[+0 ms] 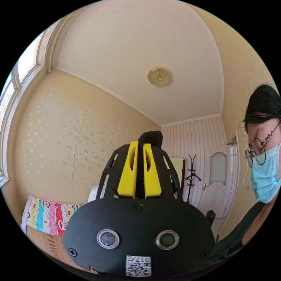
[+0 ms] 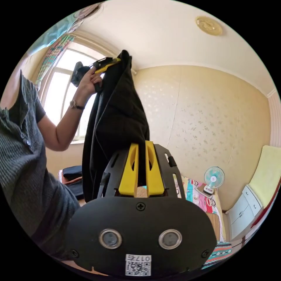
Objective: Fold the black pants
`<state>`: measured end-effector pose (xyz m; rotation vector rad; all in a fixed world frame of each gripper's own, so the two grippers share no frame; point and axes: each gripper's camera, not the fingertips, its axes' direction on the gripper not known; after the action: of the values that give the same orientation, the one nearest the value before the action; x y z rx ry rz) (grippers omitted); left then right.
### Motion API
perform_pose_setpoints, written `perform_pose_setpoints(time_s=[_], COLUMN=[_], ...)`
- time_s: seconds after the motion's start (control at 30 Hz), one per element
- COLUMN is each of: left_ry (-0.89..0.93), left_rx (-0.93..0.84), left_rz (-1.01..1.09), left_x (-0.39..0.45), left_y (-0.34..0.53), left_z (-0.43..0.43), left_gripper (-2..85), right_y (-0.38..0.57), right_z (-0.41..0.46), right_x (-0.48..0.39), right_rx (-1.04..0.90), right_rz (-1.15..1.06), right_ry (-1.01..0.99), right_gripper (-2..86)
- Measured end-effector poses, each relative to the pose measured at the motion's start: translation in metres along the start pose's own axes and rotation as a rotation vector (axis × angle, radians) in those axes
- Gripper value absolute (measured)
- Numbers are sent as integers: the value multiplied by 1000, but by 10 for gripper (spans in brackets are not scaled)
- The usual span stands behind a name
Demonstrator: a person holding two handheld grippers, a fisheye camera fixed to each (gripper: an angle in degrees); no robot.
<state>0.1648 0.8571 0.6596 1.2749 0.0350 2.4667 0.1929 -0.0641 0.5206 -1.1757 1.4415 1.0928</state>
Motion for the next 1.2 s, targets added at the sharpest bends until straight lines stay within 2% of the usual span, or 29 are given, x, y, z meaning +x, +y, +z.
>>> perform_pose_setpoints(time_s=[0.07,0.13,0.27,0.33,0.43,0.53,0.67,0.77,0.8,0.87,0.9,0.93,0.97,1.0,1.07,1.1,1.17,1.2], left_ry=[-53,-78,22,20,34,-21,-72,-90,-105,-171,-190,-230,-263,-282,-450,-505,-683,-702], left_rx=[29,34,87,85,109,104,25,-31,-50,-187,-231,-314,-397,-437,-547,-572,-718,-752], left_rz=[-10,-22,-85,-112,-116,-75,-46,-80,-101,-238,-278,-357,-453,-499,-643,-666,-745,-750], left_x=[-23,-46,-108,-126,-144,-154,-189,-246,-262,-353,-383,-448,-522,-559,-693,-720,-797,-809], left_y=[-21,-38,-71,-84,-99,-113,-120,-111,-109,-98,-94,-84,-67,-57,-3,11,79,99], left_z=[-19,-35,-79,-95,-118,-127,-111,-73,-61,12,38,94,159,190,272,280,278,273], left_gripper=[24,25,27,29,31,31,34,35,34,32,32,35,41,45,65,66,71,72], right_y=[-25,-59,-116,-158,-199,-221,-229,-223,-218,-210,-204,-196,-191,-179,-150,-126,-86,-51], right_z=[-18,-30,-45,-52,-52,-42,-8,59,98,177,245,320,358,427,504,536,561,574], right_x=[28,69,84,83,80,79,104,159,191,247,291,333,351,381,416,432,441,440], right_rx=[136,238,358,337,259,188,77,-66,-131,-248,-341,-430,-472,-548,-683,-779,-811,-845], right_rz=[94,174,129,82,61,-9,18,142,208,300,387,455,465,461,478,538,603,610], right_ry=[-31,-201,-326,-348,-279,-227,-202,-188,-204,-252,-263,-231,-203,-150,-62,-39,-92,-146], right_gripper=[43,37,33,31,31,30,29,28,28,28,27,27,26,25,25,25,25,26])
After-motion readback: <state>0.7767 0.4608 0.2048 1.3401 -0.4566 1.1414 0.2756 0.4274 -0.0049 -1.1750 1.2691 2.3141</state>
